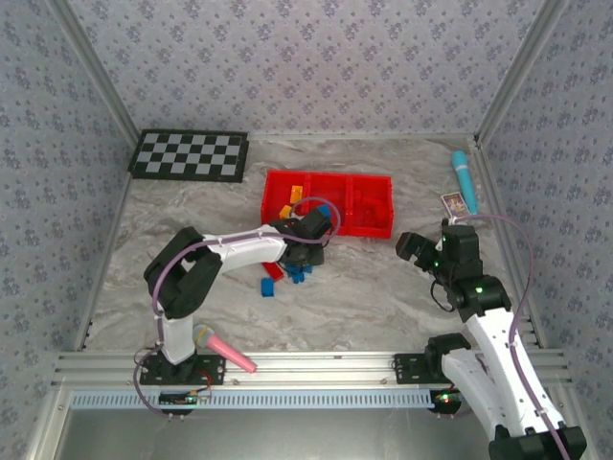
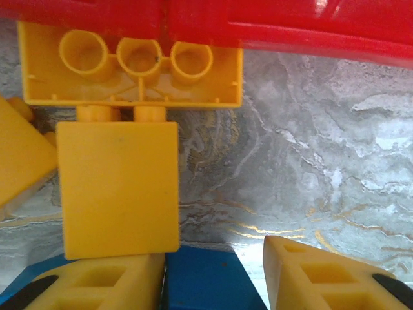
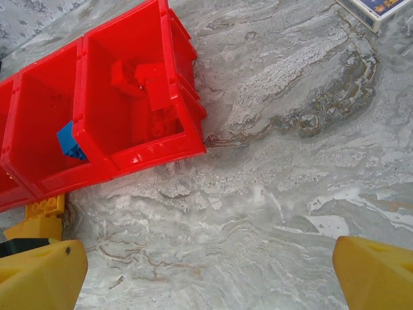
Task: Sort the legos into containers by color
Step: Pick up the lego from the center of the table.
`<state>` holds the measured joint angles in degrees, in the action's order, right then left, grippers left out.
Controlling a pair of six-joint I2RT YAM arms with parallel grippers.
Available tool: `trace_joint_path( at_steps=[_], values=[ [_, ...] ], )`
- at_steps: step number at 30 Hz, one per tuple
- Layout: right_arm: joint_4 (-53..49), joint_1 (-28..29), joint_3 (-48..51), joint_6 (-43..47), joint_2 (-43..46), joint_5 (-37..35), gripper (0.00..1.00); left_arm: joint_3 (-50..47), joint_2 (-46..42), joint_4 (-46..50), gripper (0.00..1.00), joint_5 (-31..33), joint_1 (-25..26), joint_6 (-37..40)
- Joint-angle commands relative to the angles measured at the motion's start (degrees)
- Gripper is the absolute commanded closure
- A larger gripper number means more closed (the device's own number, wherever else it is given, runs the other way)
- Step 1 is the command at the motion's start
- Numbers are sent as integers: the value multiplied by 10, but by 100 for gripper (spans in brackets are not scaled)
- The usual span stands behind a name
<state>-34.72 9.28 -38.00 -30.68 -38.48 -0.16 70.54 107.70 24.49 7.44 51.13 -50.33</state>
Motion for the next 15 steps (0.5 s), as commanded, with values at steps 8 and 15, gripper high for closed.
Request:
trace_joint_path(
  at_steps=[8,15],
  values=[
    [-7,-5,2,-2,5,-1,0,36,30,38,61,-23,7,28],
    [-3,-6,1,-3,1,-1,0,68,62,72,61,-31,11,54]
  ],
)
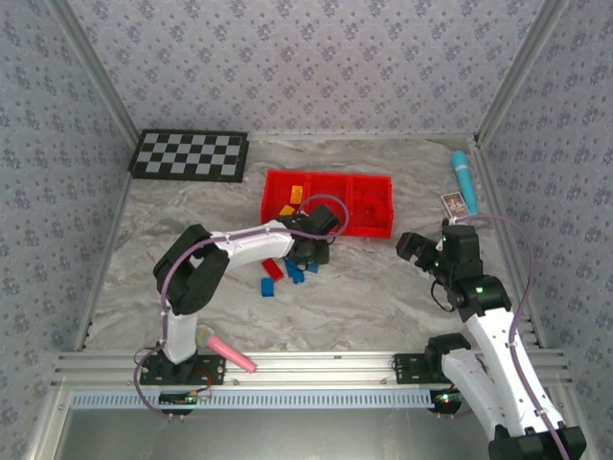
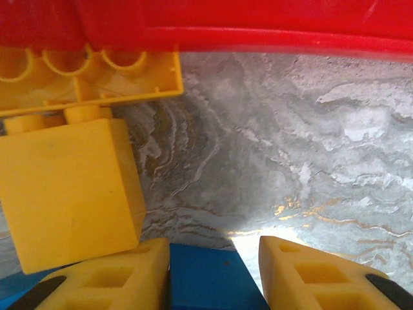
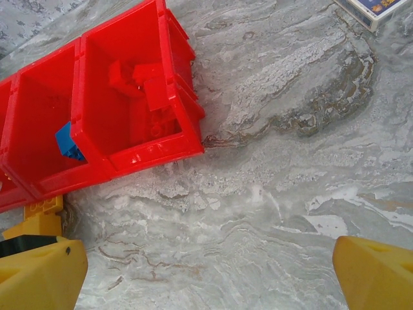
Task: Sort the legos into containers by color
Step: Pick up the lego from the center of the table.
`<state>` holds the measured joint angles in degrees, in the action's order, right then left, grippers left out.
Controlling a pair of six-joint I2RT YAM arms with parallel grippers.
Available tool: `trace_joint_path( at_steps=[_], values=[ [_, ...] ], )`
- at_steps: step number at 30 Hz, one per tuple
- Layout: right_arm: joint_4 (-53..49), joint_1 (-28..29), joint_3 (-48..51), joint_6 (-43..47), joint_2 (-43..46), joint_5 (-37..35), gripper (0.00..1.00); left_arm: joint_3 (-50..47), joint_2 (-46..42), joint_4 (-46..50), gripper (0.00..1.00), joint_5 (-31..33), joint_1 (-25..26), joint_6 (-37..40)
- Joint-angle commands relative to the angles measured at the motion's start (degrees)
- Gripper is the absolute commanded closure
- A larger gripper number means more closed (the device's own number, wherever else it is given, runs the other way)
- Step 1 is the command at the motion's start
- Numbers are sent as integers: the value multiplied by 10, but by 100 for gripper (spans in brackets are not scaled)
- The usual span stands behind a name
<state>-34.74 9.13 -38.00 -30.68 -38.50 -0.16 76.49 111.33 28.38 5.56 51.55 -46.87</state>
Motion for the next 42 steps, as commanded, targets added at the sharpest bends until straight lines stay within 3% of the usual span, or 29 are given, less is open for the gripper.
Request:
trace_joint_path(
  at_steps=[1,8,12,16,30,42],
  values=[
    [-2,-3,1,-3,1,-1,0,9,28,35,61,-13,7,19],
    [-4,-5,4,-4,1,-2,0,15,38,46,62,-12,7,33],
    [-5,-6,4,-4,1,-3,0,12,35,45,74,-12,7,31],
    [-8,-6,2,-3,3,-4,0,9,14,47,79,-6,7,33],
    [-5,-7,2,-6,4,-10,0,45,-79,87,81,12,-11,66],
    [-26,-8,-7,-3,10,-10,0,219,5,83,82,11,-89,140]
  ],
)
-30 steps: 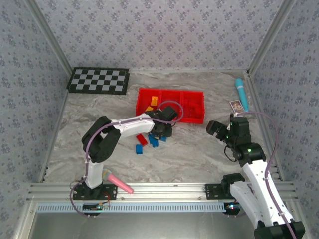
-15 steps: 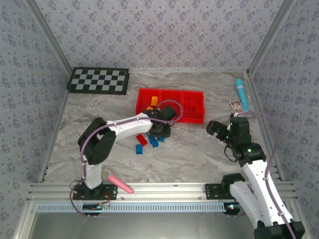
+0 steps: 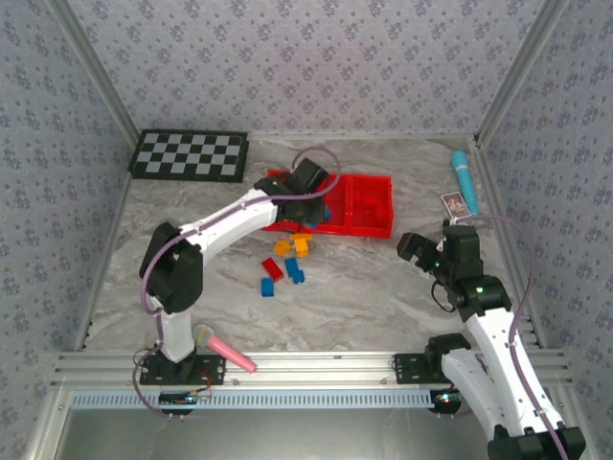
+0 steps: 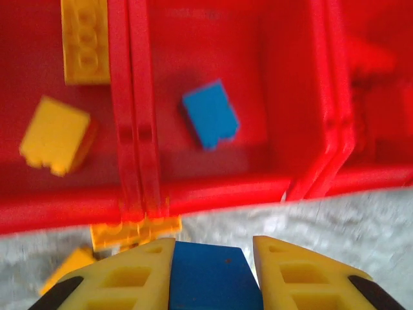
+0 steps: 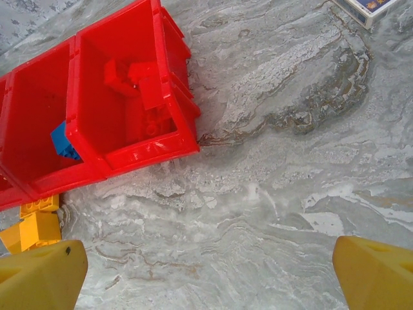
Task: Sort the legos into containers by color
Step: Place the lego in the container.
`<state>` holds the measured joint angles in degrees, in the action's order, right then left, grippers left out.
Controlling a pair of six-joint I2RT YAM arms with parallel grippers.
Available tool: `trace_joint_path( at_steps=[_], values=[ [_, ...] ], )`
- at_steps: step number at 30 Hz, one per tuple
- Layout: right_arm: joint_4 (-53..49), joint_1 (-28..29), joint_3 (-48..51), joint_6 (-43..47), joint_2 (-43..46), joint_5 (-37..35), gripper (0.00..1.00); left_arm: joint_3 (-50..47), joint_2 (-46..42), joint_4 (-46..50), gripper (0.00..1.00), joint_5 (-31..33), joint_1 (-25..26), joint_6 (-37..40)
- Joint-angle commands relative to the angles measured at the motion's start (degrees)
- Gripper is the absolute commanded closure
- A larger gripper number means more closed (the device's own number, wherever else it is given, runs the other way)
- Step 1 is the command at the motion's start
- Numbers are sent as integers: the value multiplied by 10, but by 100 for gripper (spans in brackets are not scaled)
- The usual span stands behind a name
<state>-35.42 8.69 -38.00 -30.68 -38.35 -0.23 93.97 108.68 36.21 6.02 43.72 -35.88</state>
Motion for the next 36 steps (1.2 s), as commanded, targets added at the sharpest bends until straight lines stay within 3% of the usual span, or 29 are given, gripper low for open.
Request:
trace_joint_path(
  at_steps=[1,10,17,22,24,32,36],
  values=[
    [-21,-3,-7,-3,9,-10,0,65,46,5,82,1,-17,32],
    [-38,-7,-16,10,13,-15,0,222,179,-8,82,-30,-40,32],
    [-56,-11,-24,18,22,-22,0,297,240,-19,74,-42,-41,36],
    [-68,-13,-32,21,26,-23,0,306,246,-29,51,-44,-40,53],
    [-71,-14,-36,21,27,-24,0,310,244,-25,48,-40,-40,61],
    [-55,-15,-36,10,20,-22,0,285,204,-18,2,-49,-38,88],
    [-47,-15,-35,10,14,-22,0,211,147,-38,0,-43,-37,90]
  ],
)
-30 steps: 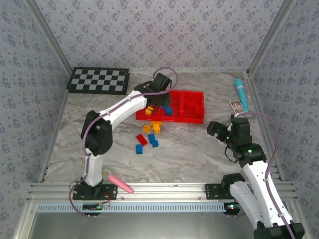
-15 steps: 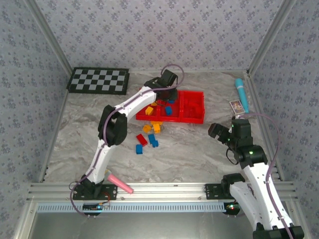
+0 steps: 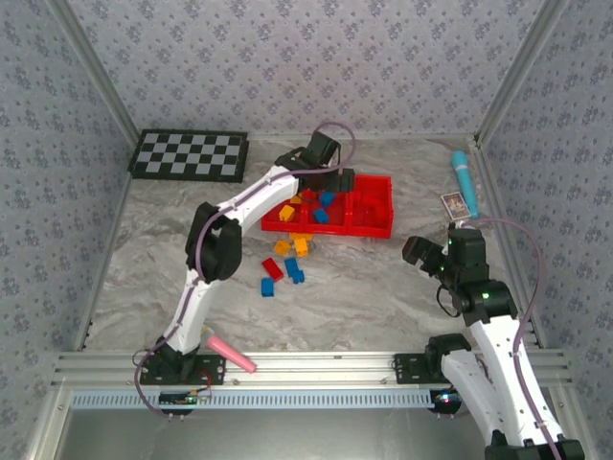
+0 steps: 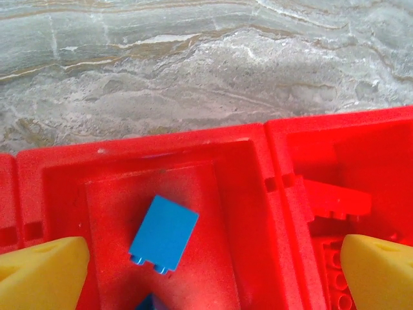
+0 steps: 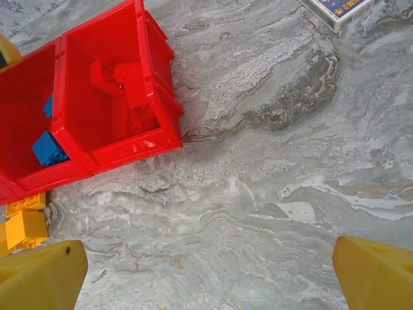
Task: Sort the legos into containers by color
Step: Place the lego in the container, then pick up the lego from the center of the table.
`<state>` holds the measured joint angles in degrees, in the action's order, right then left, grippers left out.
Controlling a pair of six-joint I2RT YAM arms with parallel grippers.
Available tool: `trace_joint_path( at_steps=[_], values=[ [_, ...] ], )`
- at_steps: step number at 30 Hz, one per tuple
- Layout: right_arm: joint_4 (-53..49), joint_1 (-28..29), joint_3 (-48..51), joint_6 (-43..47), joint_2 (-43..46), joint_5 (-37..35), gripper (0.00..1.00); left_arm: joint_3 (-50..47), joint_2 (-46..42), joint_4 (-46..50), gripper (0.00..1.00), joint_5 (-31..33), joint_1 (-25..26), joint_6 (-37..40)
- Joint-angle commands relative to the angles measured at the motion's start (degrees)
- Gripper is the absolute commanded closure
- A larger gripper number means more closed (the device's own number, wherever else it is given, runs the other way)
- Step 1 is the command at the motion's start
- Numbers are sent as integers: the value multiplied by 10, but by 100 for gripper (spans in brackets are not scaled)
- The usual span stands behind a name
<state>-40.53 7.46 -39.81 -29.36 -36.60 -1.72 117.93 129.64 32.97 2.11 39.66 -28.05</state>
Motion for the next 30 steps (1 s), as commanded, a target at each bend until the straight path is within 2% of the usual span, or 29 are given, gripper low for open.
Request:
trace_joint_path(
  at_steps=[1,4,10,14,17,22,25,30],
  values=[
    [5,-3,-17,-3,-5,-8,0,-51,-80,-8,0,-3,4,10],
    [13,-3,-14,-3,-10,-6,0,-141,-138,-21,0,11,11,3],
    [34,-3,0,-6,-19,3,0,-296,-247,-18,1,76,53,-38],
    [44,-2,6,-11,-22,12,0,-380,-292,7,2,93,76,-121],
    [50,-2,13,-16,-21,17,0,-446,-335,-8,1,110,102,-180],
    [59,0,26,-24,-14,26,0,-517,-376,-16,0,182,155,-289],
    [58,1,32,-23,-9,26,0,-552,-386,-21,0,197,164,-371],
    [58,0,42,-24,1,28,1,-562,-364,-38,0,203,189,-443]
  ],
)
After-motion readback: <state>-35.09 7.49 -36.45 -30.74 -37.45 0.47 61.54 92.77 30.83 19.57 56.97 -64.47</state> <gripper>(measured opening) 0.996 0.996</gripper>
